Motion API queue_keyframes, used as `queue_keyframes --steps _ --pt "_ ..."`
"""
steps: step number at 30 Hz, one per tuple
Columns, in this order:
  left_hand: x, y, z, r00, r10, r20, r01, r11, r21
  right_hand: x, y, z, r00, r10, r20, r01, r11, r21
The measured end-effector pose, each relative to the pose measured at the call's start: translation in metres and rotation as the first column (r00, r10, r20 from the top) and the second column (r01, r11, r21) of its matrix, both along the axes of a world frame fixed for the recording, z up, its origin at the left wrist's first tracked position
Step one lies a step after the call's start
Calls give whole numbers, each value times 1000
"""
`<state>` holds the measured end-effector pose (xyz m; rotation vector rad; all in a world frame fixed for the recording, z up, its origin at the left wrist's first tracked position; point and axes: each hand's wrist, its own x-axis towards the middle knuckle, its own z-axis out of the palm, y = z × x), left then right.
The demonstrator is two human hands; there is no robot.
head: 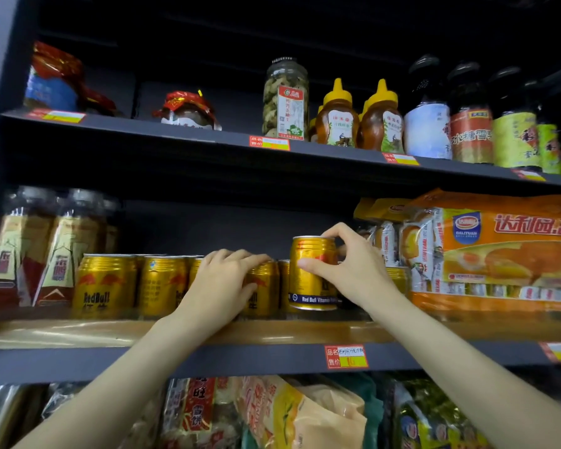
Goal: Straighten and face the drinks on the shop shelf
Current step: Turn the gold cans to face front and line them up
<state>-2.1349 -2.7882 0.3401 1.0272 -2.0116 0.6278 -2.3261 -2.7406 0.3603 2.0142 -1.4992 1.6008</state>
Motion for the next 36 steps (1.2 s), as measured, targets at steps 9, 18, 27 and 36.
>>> queue_keyframes --steps 9,18,27,36 --pt "0 -1 1 1000 -1 3 1 1000 8 16 -16 -11 975 -186 -119 190 982 18" --pt "0 2 -1 1000 -22 -9 22 1000 -5 4 -28 -13 970 -79 -231 124 974 187" --pt "-52 13 -3 997 -81 -21 80 996 -40 -72 -19 24 902 -337 -272 373 923 92" --pt "-64 2 -10 1000 -29 9 30 999 -25 -100 -31 2 915 -352 -198 393 889 235"
